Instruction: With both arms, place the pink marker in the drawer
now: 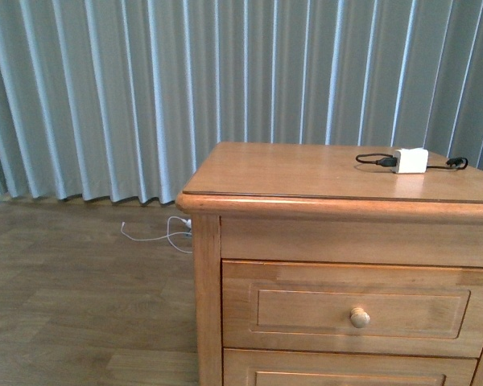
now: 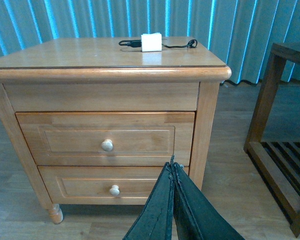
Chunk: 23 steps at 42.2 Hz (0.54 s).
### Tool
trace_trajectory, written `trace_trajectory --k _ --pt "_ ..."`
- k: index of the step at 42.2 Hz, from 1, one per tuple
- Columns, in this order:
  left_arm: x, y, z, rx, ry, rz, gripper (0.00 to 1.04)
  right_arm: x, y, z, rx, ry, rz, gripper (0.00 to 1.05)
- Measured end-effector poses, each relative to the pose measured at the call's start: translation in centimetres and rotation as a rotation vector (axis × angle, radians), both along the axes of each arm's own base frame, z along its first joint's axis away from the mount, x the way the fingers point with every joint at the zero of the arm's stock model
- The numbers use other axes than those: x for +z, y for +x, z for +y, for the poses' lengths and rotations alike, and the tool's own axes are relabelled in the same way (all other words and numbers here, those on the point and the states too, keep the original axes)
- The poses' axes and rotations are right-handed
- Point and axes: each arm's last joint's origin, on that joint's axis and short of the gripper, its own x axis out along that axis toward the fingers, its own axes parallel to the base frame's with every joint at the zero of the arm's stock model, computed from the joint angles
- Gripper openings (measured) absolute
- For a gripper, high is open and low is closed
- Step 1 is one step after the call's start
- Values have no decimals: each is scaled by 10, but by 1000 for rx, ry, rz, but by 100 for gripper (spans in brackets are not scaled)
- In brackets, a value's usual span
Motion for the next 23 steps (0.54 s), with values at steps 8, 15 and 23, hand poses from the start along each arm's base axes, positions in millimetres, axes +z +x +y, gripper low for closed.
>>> trace_trajectory --k 8,15,23 --pt "0 0 0 0 0 0 99 0 0 0 0 -1 0 17" --pt "0 0 0 0 0 0 99 0 0 0 0 -1 0 41" --pt "0 0 0 0 0 0 99 0 0 0 0 -1 0 73"
